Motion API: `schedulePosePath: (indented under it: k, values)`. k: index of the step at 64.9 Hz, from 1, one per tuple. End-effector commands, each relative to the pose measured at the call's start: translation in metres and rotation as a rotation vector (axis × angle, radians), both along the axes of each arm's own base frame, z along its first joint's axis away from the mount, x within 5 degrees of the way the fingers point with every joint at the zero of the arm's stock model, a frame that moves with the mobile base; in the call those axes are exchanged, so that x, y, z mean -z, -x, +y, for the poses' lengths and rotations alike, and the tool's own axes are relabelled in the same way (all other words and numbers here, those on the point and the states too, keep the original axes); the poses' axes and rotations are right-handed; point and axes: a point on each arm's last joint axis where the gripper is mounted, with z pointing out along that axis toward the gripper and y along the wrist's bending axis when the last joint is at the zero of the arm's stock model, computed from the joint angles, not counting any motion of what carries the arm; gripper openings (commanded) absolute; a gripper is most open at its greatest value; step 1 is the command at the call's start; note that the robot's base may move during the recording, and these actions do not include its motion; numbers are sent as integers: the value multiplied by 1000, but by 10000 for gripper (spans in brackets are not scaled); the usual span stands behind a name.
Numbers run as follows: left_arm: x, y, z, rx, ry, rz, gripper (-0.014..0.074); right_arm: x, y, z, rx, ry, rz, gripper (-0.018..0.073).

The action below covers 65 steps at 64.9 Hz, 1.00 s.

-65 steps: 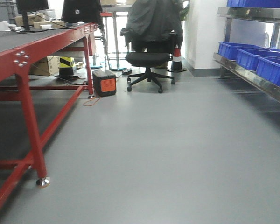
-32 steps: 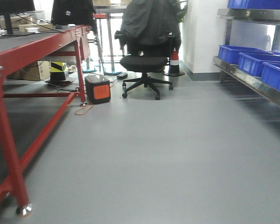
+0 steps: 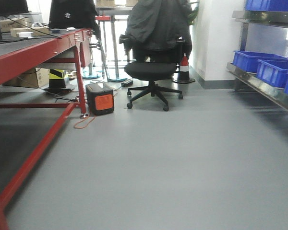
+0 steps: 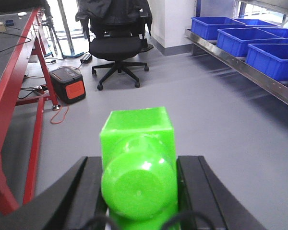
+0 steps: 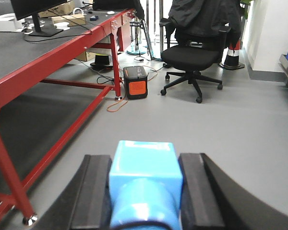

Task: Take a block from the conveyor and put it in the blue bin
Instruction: 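Drive along the red conveyor toward the shelf of blue bins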

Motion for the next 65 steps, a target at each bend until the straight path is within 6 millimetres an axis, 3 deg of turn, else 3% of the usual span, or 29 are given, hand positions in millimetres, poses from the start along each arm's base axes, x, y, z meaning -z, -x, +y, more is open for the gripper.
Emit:
schedulePosePath:
  k: [1,65]
  values:
    - [-2,1,-1,11,14,-25,-111,-3,0,0,1,2,-28,-153]
    - [-2,1,-1,11,14,-25,-111,-3,0,0,1,2,-28,-153]
